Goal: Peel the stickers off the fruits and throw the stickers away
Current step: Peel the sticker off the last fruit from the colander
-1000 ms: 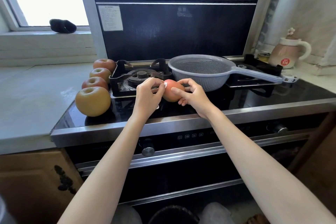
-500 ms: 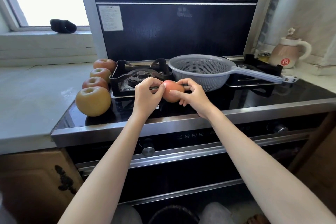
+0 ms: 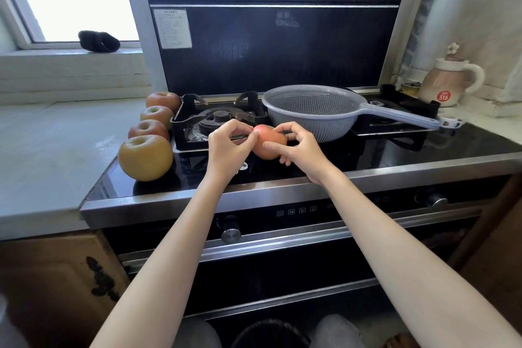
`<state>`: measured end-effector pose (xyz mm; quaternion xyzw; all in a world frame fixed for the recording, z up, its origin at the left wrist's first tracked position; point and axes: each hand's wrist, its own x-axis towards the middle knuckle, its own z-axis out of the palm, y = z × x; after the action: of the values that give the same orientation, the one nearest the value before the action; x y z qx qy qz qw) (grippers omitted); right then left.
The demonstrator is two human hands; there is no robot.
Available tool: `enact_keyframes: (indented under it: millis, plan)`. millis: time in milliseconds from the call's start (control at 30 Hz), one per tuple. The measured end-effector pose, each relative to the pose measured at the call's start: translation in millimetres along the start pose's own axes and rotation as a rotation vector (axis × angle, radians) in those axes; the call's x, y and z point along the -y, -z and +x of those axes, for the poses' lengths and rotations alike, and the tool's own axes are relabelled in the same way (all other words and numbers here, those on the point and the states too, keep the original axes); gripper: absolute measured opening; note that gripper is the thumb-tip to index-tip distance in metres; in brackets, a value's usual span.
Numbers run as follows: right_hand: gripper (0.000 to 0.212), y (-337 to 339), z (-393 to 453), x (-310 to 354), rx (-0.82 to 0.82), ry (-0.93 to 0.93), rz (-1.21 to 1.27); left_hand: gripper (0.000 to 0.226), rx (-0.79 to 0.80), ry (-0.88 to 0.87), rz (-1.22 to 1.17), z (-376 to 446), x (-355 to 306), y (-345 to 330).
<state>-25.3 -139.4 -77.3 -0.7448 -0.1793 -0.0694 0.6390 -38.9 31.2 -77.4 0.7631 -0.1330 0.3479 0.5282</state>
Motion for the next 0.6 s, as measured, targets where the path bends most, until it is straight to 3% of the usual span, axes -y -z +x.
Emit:
enact_keyframes:
  millis: [367,600]
  plan:
    - [0.028,-1.2,3.5,-2.6,0.001,-0.026,-0.001,0.019,0.032,0.020,0.030,0.9,3.7,0.9]
    - [0.028,-0.5,4.6,-6.3,0.007,0.000,-0.060,0.010,0.055,-0.019,0.021,0.9,3.7,0.4]
